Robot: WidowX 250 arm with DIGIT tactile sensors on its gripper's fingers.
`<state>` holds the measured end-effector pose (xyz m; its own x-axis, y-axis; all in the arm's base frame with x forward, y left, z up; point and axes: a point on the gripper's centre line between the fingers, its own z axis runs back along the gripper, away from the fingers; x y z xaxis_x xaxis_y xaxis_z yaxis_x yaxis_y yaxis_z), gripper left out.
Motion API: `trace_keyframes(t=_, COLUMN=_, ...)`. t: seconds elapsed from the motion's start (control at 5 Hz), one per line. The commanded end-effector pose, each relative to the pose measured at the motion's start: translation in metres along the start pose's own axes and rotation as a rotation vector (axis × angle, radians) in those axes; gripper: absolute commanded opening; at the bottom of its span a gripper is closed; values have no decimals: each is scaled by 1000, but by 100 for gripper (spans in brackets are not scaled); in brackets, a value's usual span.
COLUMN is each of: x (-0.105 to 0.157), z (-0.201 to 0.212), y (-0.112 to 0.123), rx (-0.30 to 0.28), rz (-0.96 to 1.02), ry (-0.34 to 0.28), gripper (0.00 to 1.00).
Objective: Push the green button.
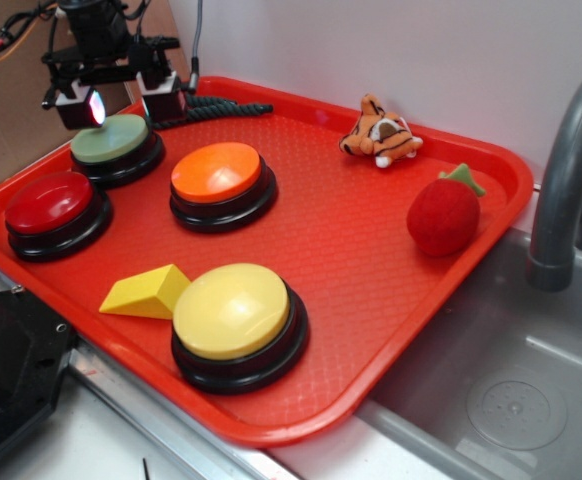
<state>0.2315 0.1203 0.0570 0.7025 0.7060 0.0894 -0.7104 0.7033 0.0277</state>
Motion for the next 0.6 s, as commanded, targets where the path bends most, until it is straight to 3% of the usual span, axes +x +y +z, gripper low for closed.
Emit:
trace_keyframes(t=0.0, x=14, z=1, y=26, rx=-20, rz=-18, ry=-1, gripper=100)
trace_keyframes(t=0.4, x=12, z=-6, y=26, rx=-18, rz=-29, ry=10, gripper=100)
